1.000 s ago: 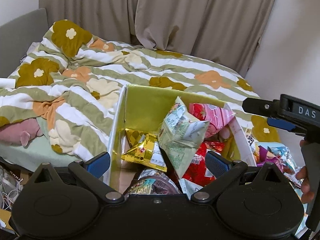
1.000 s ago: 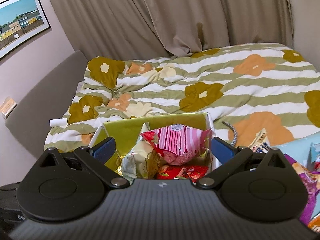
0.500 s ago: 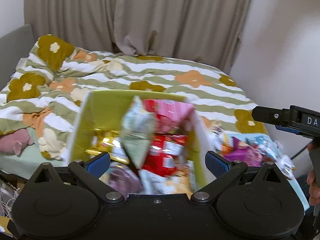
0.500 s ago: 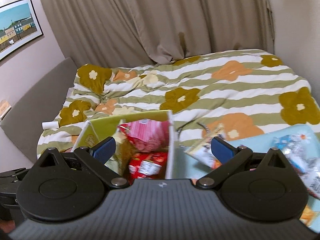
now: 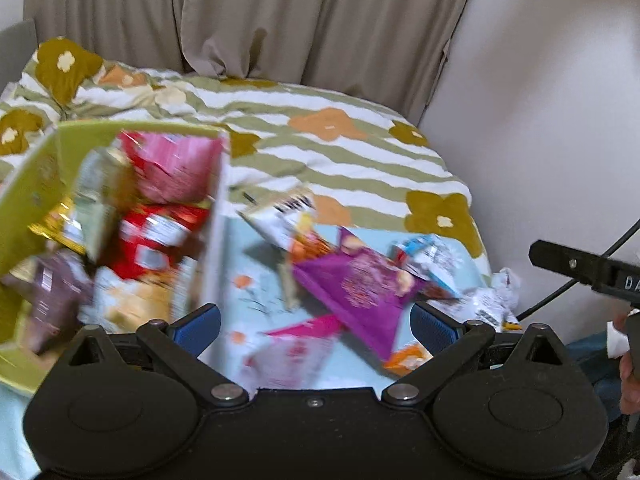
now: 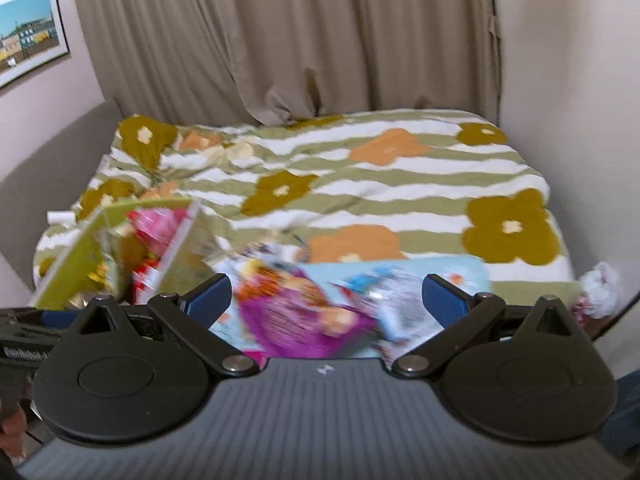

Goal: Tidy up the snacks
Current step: 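Grasp the orange-white cake bag with the left gripper while the right grasps the white printed bag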

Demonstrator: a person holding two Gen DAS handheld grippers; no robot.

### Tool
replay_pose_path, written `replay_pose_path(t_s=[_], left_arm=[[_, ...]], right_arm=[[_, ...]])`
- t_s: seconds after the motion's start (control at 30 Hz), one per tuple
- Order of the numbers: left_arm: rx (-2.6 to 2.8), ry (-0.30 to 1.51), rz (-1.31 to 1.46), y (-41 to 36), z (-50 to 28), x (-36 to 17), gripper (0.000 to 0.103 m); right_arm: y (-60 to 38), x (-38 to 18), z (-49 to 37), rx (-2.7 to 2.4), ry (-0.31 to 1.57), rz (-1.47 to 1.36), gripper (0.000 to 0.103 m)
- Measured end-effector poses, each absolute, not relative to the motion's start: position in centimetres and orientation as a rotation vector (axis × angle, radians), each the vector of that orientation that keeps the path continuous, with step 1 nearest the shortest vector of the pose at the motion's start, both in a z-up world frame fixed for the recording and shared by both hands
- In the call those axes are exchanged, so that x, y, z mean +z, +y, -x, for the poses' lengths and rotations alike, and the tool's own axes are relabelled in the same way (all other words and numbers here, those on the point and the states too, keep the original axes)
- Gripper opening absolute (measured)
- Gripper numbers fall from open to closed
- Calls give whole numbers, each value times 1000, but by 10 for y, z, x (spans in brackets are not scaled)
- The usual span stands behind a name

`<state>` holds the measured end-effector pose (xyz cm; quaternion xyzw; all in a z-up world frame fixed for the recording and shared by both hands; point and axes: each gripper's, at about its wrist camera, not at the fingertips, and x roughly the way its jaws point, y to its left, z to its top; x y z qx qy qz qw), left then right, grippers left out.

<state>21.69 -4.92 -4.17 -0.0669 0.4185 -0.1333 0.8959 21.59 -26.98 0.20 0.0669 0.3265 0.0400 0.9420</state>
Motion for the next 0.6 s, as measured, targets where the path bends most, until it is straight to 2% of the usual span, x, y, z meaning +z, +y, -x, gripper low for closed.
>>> replay_pose_path(t_s=[0.27,0.6], left_arm=[[-284,976,150,-137,-216,-90,103],[-236,1107,169,-206,-231,-153,102]], right_arm=[[-350,-38,-226,105,738,-103,103],[-388,-98,-262,204,866,-89,103]])
